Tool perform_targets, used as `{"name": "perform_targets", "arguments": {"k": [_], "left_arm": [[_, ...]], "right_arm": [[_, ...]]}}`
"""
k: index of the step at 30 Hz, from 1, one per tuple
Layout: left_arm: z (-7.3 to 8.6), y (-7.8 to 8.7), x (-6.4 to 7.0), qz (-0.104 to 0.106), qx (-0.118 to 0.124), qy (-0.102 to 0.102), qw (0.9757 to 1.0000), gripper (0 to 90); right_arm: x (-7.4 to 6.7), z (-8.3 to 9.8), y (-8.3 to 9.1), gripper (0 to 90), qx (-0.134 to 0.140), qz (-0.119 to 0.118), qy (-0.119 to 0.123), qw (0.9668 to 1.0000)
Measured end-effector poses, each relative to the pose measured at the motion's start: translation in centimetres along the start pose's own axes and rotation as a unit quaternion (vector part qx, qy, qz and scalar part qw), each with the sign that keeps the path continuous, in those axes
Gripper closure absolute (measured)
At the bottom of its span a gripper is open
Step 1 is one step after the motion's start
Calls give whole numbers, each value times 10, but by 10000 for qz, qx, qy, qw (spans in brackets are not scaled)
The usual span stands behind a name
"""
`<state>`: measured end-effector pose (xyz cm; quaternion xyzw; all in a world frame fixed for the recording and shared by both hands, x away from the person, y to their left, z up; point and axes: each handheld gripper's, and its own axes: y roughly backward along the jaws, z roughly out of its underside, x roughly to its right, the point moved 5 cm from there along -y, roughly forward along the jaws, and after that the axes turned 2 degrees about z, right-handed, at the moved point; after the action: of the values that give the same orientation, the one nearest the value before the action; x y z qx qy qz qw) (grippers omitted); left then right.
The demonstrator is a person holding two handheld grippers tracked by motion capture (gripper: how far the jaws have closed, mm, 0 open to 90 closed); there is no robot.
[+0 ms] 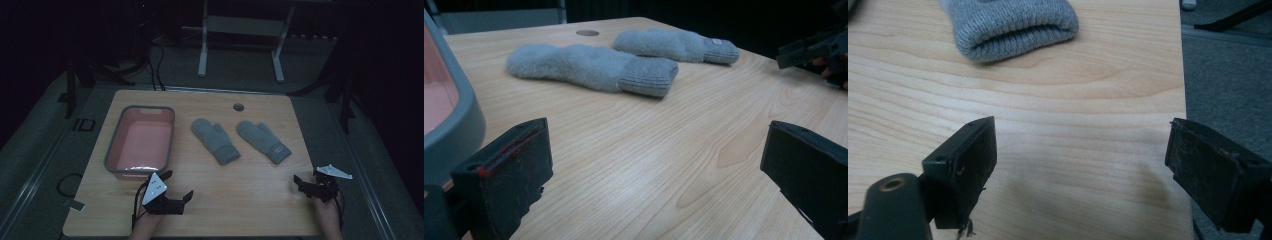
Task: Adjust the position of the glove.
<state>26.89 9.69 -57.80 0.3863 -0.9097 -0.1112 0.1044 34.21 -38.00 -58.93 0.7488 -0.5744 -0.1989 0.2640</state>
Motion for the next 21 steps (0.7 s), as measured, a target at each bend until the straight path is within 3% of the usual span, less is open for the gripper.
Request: {"name": "perform_targets", "arguments": {"k": [3, 6, 11, 16, 21], "left_arm": [[0, -1, 1, 1, -28, -22, 10000, 7], [1, 0, 1, -10, -26, -16, 10000, 6], [1, 0, 0, -25, -8, 63, 10000, 6], [2, 0, 0, -11, -39, 65, 10000, 7], [2, -1, 1, 2, -79, 45, 10000, 6]], "right_arm": [[-2, -6, 2, 131, 50, 33, -22, 10000], [-4, -16, 3, 130, 3, -93, -55, 9999], [-13, -35, 0, 129, -99, -171, 238, 9995], [-29, -55, -5, 133, -78, -595, 278, 9978], [-46, -73, -14, 135, -76, -714, 324, 9969]]}}
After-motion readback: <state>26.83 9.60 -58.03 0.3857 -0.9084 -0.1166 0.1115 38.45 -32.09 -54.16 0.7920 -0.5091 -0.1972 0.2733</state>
